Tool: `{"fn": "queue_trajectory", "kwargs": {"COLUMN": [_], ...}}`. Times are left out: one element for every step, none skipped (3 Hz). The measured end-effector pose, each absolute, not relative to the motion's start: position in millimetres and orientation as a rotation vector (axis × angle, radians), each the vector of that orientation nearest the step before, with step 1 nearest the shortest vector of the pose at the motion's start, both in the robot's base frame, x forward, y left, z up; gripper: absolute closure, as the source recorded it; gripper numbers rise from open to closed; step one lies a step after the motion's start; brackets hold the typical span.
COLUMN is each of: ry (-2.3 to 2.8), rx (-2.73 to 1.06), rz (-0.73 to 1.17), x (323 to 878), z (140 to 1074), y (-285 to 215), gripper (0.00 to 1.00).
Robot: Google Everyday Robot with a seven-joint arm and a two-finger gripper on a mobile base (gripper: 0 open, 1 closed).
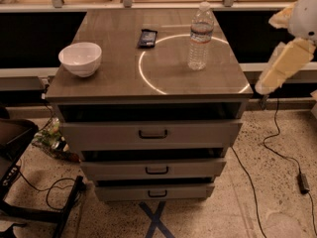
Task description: Place water bottle into white bowl
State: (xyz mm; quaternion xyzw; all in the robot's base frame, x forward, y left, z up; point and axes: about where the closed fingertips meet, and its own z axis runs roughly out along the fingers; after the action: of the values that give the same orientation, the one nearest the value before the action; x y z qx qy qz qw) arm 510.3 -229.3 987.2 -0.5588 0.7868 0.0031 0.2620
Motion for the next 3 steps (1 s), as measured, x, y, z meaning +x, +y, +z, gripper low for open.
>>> {"fn": "queue_trajectory", "kwargs": {"ry": [1.936,1.767,1.643], "rx": [-1.333,-1.197,-1.082], "rz": [0.110,0.182,0.275], "x": [560,594,617], "z": [1001,1018,1022], "y": [-236,-238,-233], "gripper": [0.00,0.00,0.00]}}
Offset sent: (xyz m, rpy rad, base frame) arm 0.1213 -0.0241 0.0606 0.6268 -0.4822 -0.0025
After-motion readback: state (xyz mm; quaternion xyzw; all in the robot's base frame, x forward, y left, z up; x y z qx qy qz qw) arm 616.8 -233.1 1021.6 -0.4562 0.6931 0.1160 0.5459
